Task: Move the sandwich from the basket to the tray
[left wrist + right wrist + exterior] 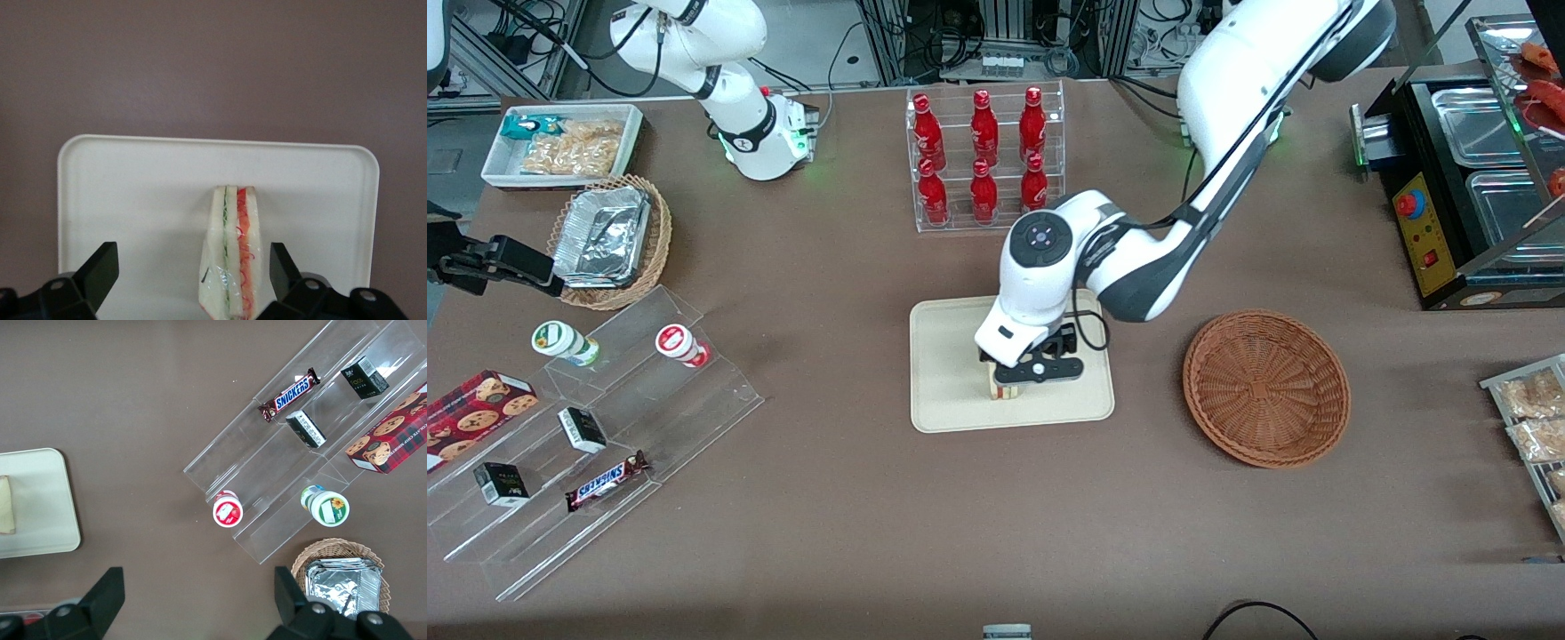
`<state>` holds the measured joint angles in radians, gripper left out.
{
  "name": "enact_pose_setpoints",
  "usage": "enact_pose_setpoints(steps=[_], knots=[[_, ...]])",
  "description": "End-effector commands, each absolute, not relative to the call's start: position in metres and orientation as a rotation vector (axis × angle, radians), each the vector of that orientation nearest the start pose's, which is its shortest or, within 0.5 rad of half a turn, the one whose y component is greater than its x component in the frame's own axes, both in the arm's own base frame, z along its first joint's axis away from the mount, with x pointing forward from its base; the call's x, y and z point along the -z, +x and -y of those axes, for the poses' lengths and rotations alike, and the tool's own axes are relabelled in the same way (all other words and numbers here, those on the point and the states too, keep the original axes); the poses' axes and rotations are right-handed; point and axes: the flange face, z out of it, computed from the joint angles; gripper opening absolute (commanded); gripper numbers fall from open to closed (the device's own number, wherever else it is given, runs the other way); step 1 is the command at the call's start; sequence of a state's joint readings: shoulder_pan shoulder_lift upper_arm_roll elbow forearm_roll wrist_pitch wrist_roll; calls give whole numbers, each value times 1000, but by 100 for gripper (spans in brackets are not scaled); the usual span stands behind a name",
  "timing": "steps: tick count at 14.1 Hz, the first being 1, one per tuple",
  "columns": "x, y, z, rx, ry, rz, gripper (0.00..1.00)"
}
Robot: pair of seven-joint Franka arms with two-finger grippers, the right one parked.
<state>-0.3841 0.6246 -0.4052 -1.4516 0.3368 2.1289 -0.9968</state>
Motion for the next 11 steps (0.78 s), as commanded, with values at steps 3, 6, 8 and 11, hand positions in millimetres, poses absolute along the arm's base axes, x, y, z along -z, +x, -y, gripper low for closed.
enact_pose_setpoints(steps=[3,6,8,11], knots=[[-433,543,366,270,-3029,209,100],[-481,537,298,107,-3053,79,100],[-513,539,243,-24,-3081,-45,100],[-548,539,184,-77,-3095,-147,100]])
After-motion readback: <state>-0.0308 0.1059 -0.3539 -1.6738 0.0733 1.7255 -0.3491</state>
